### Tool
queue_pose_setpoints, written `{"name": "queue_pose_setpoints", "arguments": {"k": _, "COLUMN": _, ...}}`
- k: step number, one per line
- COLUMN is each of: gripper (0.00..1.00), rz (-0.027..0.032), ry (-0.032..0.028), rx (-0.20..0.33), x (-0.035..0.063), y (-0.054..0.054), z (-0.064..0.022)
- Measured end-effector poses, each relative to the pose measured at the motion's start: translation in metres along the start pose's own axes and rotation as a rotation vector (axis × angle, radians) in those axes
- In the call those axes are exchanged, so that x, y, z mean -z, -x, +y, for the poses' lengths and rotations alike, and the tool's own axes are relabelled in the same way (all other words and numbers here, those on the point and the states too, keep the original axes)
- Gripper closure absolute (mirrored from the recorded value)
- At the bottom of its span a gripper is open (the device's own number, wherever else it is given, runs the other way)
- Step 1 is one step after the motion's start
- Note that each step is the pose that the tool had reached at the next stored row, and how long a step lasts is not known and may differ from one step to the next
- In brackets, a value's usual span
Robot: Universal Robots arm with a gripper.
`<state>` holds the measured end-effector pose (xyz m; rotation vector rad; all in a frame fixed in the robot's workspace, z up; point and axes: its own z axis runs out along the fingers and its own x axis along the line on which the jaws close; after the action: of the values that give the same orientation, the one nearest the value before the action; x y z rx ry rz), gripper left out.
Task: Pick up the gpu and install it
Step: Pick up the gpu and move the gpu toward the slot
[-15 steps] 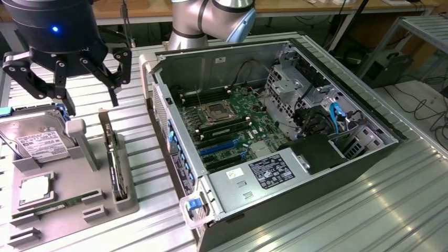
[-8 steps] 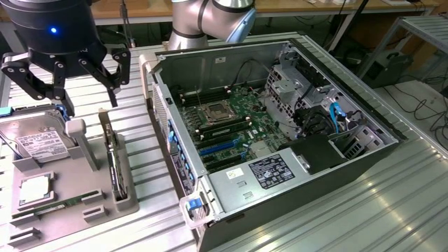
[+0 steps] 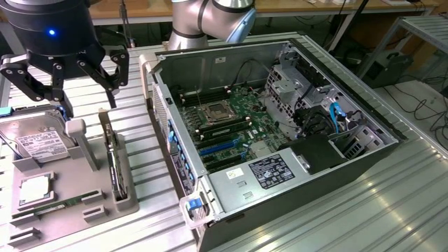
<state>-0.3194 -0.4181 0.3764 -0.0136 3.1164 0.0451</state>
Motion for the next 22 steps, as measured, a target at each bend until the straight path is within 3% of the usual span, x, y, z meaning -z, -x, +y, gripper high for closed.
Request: {"name": "queue_pose_setpoints", "arguments": {"k": 22, "gripper": 0.34, "rz": -0.0001, "ry": 0.0001, "rx": 0.000, "x": -0.0034, "y": -0.0018, "z": -0.0010}}
